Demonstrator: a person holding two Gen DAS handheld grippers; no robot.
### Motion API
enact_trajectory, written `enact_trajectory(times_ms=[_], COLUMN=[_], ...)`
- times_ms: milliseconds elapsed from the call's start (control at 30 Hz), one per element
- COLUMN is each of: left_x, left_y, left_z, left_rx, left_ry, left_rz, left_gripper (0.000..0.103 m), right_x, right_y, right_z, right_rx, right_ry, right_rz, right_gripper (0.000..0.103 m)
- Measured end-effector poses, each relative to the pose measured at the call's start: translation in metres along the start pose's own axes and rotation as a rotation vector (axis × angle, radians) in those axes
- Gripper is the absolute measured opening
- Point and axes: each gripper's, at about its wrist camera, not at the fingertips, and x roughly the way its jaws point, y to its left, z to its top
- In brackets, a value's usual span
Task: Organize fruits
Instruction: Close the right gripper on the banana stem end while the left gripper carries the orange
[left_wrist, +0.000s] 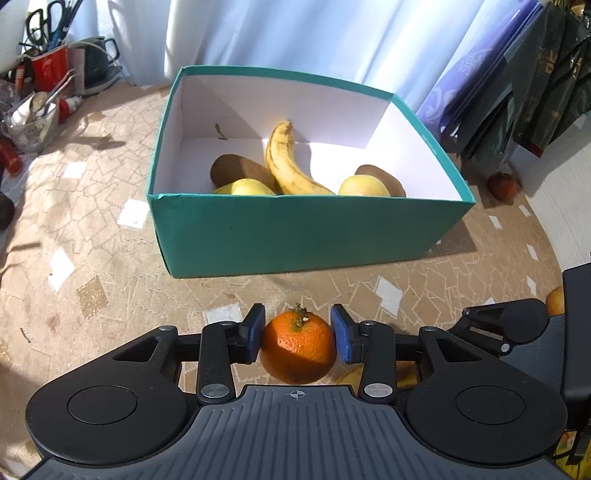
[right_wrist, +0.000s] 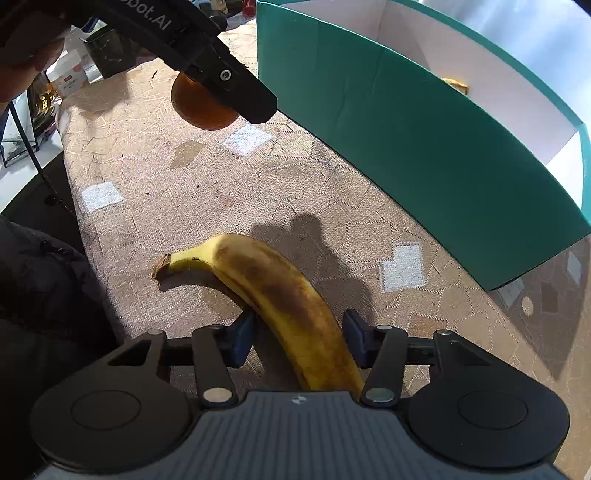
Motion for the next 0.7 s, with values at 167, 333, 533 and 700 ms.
enact_trajectory(times_ms=[167, 333, 533, 700], left_x=[-0.002, -0.005, -0.013, -0.026], left_y=[0.002, -0.003, -0.008, -0.013], left_z=[0.004, 0.008, 0.016, 0.035], left_rx=[-0.017, 0.001, 0.026, 0.042], left_ry=[-0.005, -0.015, -0.042, -0.084], left_rz=[-0.002, -0.002, -0.007, -0.024], left_gripper=[0.043, 0.043, 0.043, 0.043], right_x=[-0.013, -0.031, -0.065, -0.091], right_y=[-0.014, -0.013, -0.012, -0.017], right_z=[-0.006, -0.01, -0.009, -0.008], right_rx=[0.16, 0.238, 0.317, 0.391], right_ry=[-0.013, -0.089, -0.178, -0.254], right_rz=[0.086, 0.078, 0.018, -0.06], right_gripper=[0.033, 0.033, 0.033, 0.033])
